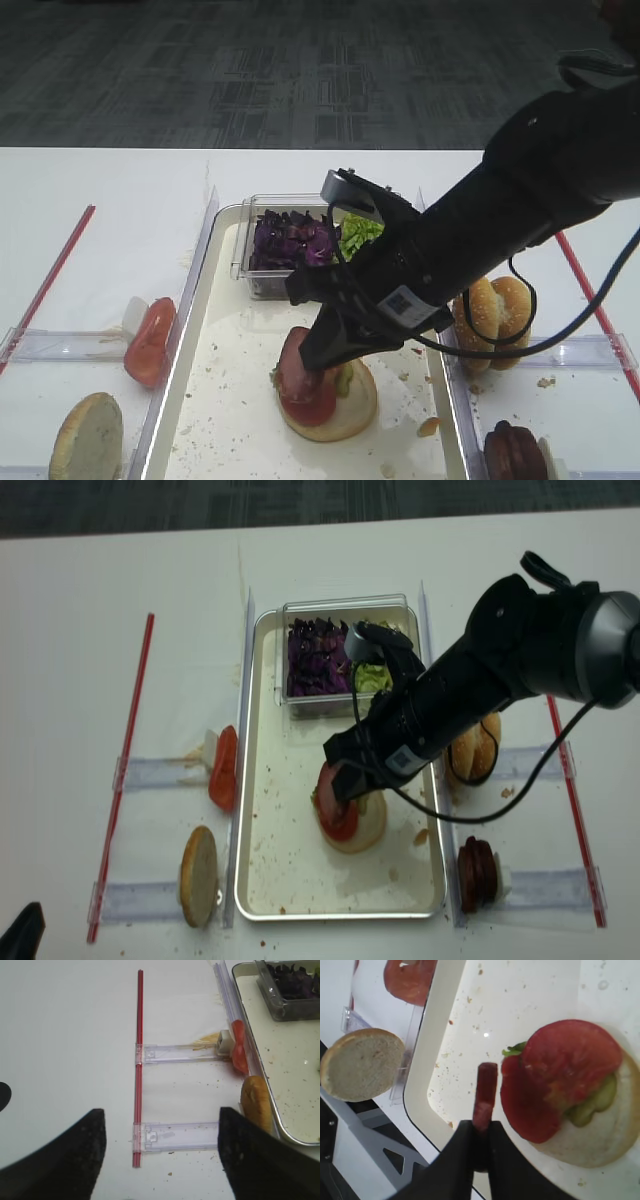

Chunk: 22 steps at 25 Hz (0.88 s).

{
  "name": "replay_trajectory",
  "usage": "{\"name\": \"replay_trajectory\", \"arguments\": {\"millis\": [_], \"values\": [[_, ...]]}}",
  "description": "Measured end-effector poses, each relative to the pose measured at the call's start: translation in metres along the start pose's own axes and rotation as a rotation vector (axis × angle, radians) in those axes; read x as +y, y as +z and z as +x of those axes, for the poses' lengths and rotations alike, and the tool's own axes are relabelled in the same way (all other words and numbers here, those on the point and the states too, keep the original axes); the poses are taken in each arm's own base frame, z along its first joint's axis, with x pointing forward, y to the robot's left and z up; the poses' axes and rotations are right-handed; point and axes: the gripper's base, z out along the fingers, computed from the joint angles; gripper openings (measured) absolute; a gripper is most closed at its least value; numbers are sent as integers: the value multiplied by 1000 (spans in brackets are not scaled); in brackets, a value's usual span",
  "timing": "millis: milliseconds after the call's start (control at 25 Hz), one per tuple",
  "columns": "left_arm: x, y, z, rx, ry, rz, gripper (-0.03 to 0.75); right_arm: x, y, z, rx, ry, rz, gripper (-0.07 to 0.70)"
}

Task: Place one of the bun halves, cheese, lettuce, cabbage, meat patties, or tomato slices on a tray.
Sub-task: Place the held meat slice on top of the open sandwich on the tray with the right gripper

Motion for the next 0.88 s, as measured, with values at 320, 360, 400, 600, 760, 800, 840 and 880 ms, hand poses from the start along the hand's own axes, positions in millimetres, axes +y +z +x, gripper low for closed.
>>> {"name": "replay_trajectory", "arguments": {"millis": [320, 360, 400, 600, 760, 800, 840, 880], "values": [[0, 0, 0, 0, 0, 0, 474, -10, 10, -2, -6, 7, 30, 110], [0, 0, 0, 0, 0, 0, 474, -11, 11, -3, -4, 6, 31, 110], [0, 0, 0, 0, 0, 0, 474, -11, 11, -3, -4, 6, 31, 110], [0, 0, 0, 0, 0, 0, 474, -11, 11, -3, -5, 9, 32, 110], [0, 0, 0, 0, 0, 0, 474, -12, 11, -2, 6, 4, 46, 132], [0, 0, 0, 0, 0, 0, 474, -13, 11, -2, 11, 5, 54, 165], [0, 0, 0, 0, 0, 0, 474, -14, 11, -1, 19, 4, 65, 216], [0, 0, 0, 0, 0, 0, 474, -15, 11, 0, 28, 1, 78, 281]]}}
